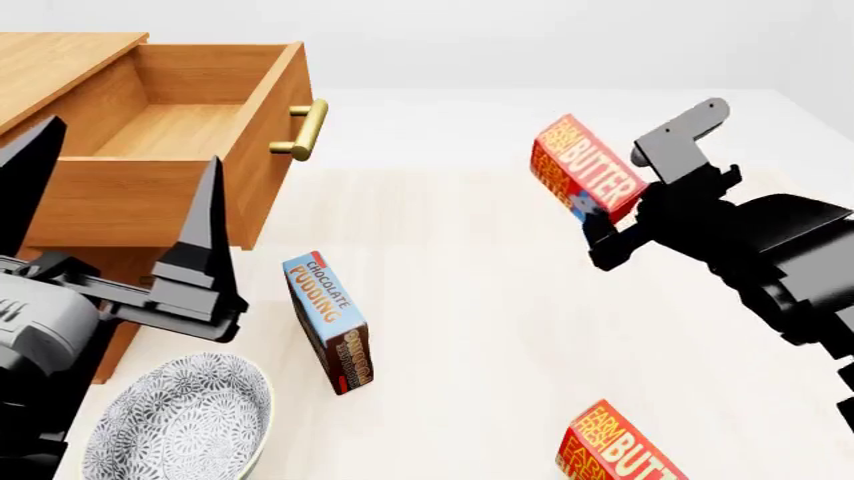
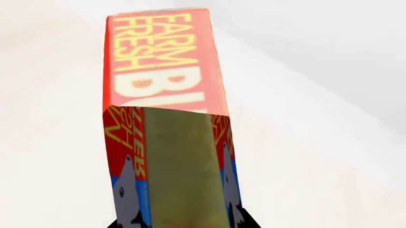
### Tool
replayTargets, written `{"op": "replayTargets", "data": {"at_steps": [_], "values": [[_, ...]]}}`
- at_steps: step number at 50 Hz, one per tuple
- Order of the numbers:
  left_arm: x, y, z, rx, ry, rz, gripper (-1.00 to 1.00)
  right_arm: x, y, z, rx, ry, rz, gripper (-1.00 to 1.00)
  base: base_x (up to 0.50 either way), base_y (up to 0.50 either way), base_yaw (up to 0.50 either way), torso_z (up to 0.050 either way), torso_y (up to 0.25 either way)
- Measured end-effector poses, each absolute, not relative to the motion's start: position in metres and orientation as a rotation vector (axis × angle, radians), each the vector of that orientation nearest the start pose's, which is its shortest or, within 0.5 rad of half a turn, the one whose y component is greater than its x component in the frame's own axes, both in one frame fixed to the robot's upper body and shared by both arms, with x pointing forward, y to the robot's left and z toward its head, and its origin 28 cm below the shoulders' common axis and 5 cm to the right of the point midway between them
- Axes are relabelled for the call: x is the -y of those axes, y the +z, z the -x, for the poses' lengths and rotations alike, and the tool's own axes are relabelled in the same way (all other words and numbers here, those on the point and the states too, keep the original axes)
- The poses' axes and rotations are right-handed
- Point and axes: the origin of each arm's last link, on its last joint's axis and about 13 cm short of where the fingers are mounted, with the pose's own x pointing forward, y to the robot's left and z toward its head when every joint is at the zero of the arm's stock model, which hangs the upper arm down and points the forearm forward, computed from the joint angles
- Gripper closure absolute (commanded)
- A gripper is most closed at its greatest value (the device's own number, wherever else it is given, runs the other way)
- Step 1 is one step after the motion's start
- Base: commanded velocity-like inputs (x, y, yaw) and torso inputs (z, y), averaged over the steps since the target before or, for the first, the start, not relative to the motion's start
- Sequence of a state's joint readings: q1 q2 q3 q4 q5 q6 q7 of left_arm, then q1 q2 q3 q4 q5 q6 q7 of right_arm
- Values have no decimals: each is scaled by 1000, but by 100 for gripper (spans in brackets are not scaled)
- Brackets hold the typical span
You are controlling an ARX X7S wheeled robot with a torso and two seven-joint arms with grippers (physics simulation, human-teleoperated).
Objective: Put the butter at the front in the top drawer of the cabinet and close it.
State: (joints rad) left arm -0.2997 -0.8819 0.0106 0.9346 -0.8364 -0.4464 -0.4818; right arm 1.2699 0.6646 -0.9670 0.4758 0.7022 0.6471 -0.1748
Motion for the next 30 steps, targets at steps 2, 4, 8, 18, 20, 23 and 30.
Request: {"op": "replayTargets", "data": {"at_steps": [2,4,8,18,20,23,30], "values": [[-260,236,-174,510,-179,-172,-100,215,220,-368,-328,272,473,100,0,0,0,0,0],[-260,236,-174,510,-181,-174,-100,212,224,-367,-289,276,501,100,0,0,0,0,0],[-260,237,-175,510,-186,-180,-100,206,234,-365,-217,289,549,100,0,0,0,0,3],[-257,253,-179,509,-220,-252,-100,190,262,-356,-80,253,679,100,0,0,0,0,1],[-256,257,-181,503,-233,-279,-100,187,267,-354,-54,240,708,100,0,0,0,0,5],[-254,265,-184,494,-255,-326,-100,184,275,-350,-18,226,744,100,0,0,0,5,0],[-250,287,-195,471,-323,-478,-100,180,291,-342,47,182,816,100,0,0,0,0,2]]}}
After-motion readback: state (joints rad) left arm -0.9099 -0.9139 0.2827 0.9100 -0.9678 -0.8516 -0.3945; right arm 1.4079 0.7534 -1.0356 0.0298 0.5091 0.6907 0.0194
